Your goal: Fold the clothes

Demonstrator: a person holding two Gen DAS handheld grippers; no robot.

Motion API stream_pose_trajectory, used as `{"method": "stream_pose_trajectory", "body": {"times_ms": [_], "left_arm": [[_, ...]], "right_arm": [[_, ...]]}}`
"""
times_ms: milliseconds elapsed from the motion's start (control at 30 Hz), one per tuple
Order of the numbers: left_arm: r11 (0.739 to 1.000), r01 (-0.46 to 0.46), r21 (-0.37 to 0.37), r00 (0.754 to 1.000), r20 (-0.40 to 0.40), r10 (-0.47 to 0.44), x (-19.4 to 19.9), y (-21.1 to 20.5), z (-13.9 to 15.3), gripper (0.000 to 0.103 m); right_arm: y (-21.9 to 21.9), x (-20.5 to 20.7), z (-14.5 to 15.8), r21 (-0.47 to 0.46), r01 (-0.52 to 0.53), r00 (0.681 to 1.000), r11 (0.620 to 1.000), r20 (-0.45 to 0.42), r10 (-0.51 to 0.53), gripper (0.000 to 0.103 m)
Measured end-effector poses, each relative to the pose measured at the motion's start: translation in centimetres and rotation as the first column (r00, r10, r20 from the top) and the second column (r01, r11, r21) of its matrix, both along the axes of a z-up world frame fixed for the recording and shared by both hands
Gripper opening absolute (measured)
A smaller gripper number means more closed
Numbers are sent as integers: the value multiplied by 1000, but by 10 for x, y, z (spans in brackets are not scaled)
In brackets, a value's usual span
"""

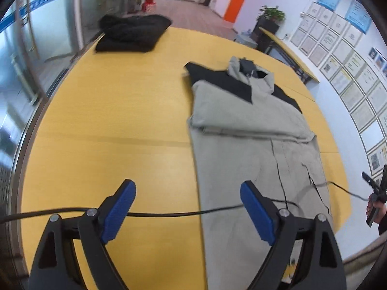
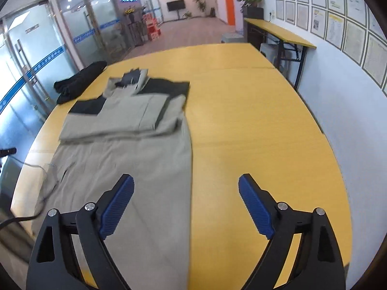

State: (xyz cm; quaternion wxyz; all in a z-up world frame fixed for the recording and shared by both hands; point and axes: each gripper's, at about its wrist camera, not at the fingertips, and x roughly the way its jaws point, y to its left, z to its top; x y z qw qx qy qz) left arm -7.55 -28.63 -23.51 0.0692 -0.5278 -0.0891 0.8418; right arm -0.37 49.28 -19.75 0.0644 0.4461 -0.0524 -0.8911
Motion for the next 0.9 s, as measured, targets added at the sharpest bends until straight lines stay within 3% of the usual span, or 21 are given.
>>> {"method": "stream_pose_trajectory", "body": {"times_ms": [133, 300, 500, 567, 767, 867, 900], "left_arm": [[997, 42, 69, 993, 109, -49, 65, 5, -24, 92], [985, 113, 133, 974, 180, -137, 106, 56, -80, 90], [993, 88, 84, 971, 216, -104, 125, 83, -122, 90], [995, 62, 81, 968, 238, -79, 128, 83, -132, 90], [994, 100, 54, 963, 247, -110, 136, 102, -151, 93], [994, 99, 42, 964, 242, -107, 139, 108, -153, 94], [994, 96, 47, 964, 244, -105, 140, 108, -152, 94]], "right_arm": [[18, 42, -39, -97, -93, 979, 991, 174, 109, 89], [12, 64, -98, -187, -159, 951, 969, 233, 201, 81], [2, 77, -156, -252, -212, 925, 944, 260, 278, 77], [-1, 77, -163, -255, -223, 926, 941, 246, 287, 76], [-11, 71, -173, -248, -262, 932, 932, 184, 311, 76], [-23, 68, -172, -234, -294, 926, 927, 172, 337, 62], [-26, 68, -172, -232, -300, 924, 925, 172, 342, 51]]}}
